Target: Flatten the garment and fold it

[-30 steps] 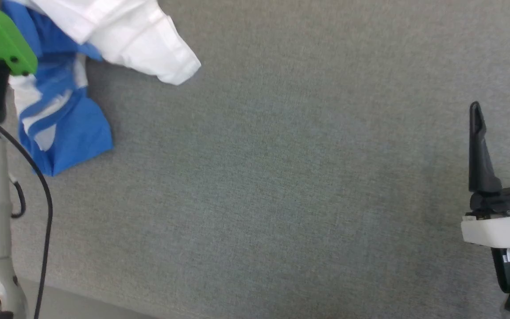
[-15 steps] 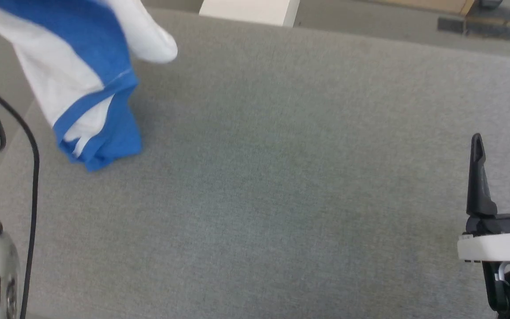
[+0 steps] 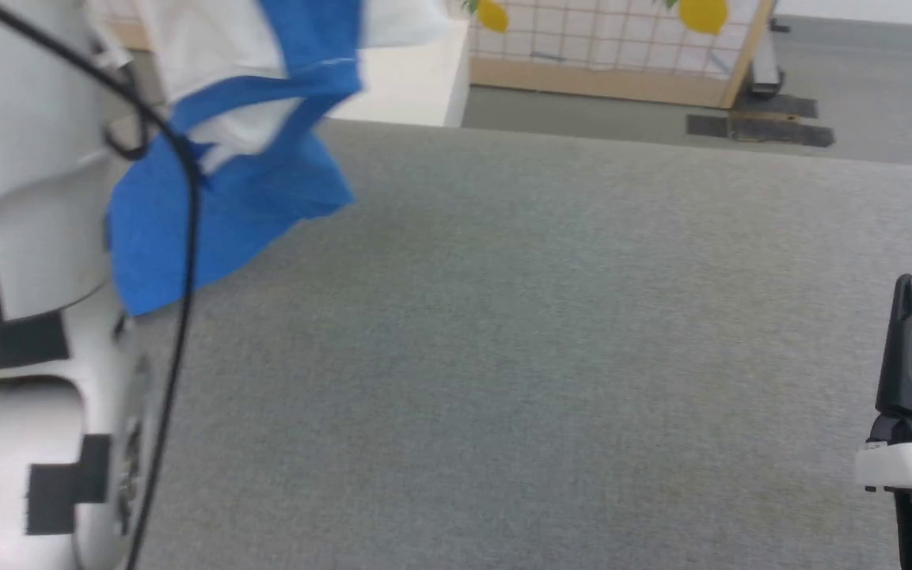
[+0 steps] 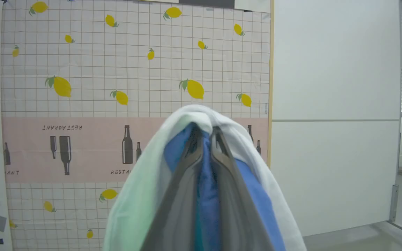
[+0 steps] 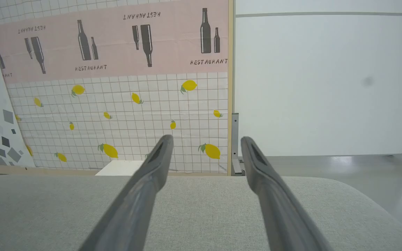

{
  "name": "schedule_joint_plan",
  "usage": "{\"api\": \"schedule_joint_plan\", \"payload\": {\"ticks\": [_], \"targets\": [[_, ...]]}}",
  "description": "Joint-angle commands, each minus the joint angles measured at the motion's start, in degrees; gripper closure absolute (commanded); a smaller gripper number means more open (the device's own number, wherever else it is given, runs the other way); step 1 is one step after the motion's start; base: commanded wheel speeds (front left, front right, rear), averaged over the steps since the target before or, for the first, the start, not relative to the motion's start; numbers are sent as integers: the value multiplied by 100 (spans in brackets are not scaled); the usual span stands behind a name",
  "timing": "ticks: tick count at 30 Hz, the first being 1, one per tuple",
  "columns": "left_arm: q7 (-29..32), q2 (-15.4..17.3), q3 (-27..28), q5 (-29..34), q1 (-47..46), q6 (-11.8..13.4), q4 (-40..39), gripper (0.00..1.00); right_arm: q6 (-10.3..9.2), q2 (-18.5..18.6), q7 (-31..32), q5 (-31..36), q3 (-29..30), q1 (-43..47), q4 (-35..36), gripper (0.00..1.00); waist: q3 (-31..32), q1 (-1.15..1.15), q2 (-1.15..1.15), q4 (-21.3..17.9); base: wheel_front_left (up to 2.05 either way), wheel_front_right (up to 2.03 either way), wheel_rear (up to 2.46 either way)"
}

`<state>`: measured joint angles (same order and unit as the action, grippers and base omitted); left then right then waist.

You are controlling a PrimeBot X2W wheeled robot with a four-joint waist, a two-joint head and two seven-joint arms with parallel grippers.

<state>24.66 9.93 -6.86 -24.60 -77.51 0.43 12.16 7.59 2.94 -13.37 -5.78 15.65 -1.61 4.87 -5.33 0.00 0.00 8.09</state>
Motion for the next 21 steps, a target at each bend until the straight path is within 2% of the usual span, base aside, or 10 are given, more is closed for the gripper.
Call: {"api": "schedule_joint_plan", "payload": {"ticks": [1, 5, 10, 15, 21], "targets": [[-43, -132, -31, -121, -191, 34, 9, 100, -10, -5, -48, -66, 27, 53, -25, 0, 202, 0, 0, -253, 0, 0, 0], [-85, -529, -130, -476, -426, 119, 107, 100, -10, -5, -70, -111, 80, 79, -66, 0, 244, 0, 0, -462, 0, 0, 0], [-181, -693, -489, -1163, -419, 262, 80, 100, -10, -6, -89, -137, 189, 59, -97, 0, 255, 0, 0, -706, 0, 0, 0], [-475, -702, -1422, -2398, -115, 792, -306, 100, -10, -6, -101, -112, 443, 28, -28, 0, 204, 0, 0, -930, 0, 0, 0], [-1004, -704, -2614, -3090, 711, 1340, -787, 100, -10, -6, -56, -100, 721, -4, 82, 0, 55, 0, 0, -1087, 0, 0, 0]]}}
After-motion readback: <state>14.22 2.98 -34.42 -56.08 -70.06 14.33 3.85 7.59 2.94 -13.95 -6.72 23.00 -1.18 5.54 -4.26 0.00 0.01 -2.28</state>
